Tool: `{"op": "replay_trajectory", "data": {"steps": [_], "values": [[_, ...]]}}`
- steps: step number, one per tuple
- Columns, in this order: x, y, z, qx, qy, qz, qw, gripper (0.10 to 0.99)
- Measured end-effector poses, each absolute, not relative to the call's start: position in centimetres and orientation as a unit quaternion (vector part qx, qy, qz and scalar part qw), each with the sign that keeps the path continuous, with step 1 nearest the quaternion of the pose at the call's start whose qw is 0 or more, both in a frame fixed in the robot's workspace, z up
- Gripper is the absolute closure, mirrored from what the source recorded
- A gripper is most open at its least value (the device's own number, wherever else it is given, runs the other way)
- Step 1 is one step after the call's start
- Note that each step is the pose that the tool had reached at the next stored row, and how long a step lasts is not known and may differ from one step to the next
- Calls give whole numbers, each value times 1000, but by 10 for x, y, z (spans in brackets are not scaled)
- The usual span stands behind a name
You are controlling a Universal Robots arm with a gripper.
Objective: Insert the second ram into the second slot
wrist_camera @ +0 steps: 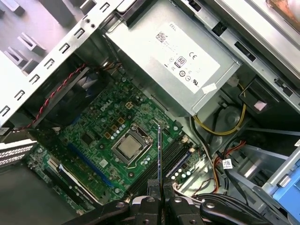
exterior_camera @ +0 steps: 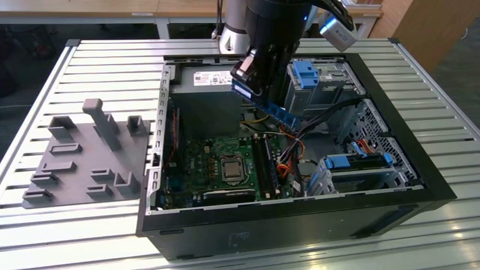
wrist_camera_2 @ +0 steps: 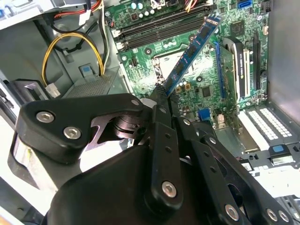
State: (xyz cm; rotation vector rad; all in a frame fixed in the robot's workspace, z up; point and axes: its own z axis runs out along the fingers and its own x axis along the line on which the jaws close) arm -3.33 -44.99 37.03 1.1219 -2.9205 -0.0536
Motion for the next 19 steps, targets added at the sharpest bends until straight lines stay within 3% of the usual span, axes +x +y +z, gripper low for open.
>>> {"op": "replay_trajectory", "data": {"steps": [19], "values": [[-33,-450,370,323,-946,-17,6,949]]}}
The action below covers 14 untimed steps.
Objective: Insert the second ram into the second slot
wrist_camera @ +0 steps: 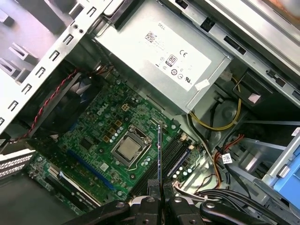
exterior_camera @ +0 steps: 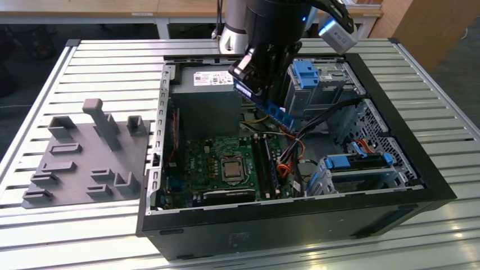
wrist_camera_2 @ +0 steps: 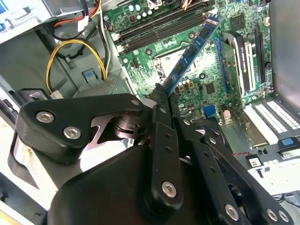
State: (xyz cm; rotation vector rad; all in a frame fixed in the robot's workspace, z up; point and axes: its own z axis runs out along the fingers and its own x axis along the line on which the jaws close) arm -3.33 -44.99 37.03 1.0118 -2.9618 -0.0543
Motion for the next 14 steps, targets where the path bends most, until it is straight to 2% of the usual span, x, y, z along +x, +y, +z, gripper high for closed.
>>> {"op": "replay_trajectory", "data": {"steps": [14], "values": [[-33,-450,370,296,-955,-17,5,949]]}}
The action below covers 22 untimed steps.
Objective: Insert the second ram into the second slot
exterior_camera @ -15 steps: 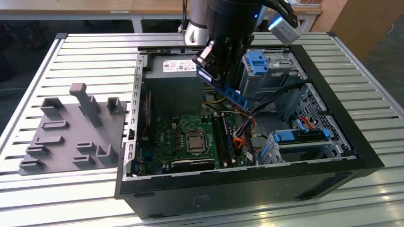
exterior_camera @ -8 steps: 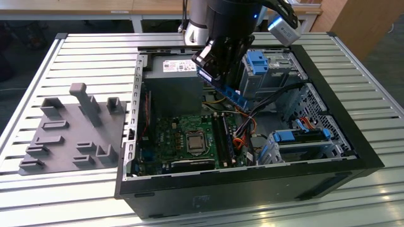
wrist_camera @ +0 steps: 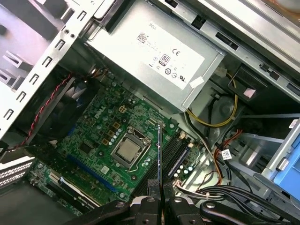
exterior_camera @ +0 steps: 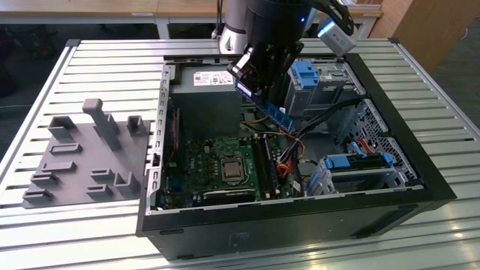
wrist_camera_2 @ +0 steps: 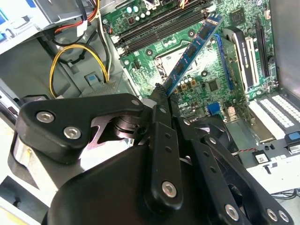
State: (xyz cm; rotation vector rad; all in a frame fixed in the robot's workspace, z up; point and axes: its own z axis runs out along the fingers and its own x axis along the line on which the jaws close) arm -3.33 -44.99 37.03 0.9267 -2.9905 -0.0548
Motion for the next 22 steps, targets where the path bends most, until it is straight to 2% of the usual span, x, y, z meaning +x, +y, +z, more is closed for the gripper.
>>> {"op": "replay_trajectory", "data": {"steps": [22], "values": [[-33,-450,370,241,-970,-17,4,949]]}}
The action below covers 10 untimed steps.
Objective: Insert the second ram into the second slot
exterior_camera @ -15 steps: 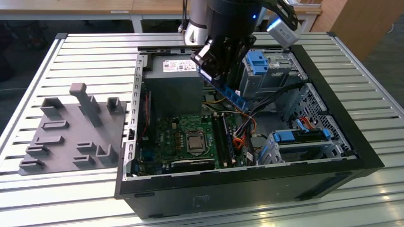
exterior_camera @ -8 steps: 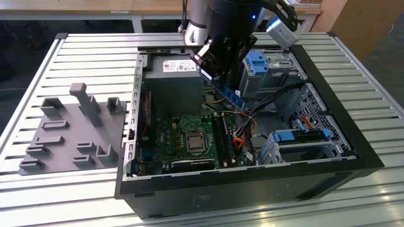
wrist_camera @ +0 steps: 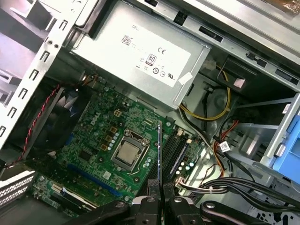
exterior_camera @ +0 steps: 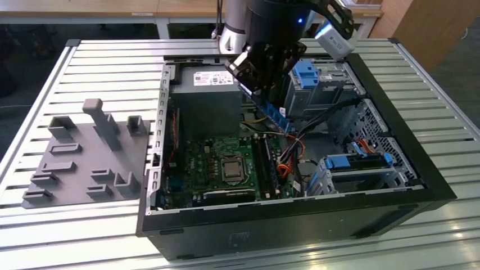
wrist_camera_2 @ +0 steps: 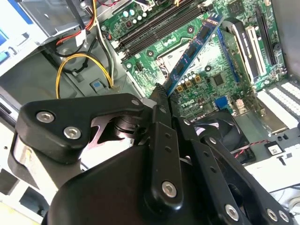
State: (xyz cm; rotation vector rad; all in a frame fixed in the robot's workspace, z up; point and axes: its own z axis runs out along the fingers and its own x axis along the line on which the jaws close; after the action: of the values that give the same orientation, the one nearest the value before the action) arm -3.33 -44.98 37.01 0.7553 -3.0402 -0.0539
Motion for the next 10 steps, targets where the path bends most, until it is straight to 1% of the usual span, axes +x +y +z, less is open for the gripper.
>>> {"op": "replay_trajectory", "data": {"steps": [10], "values": [[-33,-450,370,205,-979,-17,4,949]]}}
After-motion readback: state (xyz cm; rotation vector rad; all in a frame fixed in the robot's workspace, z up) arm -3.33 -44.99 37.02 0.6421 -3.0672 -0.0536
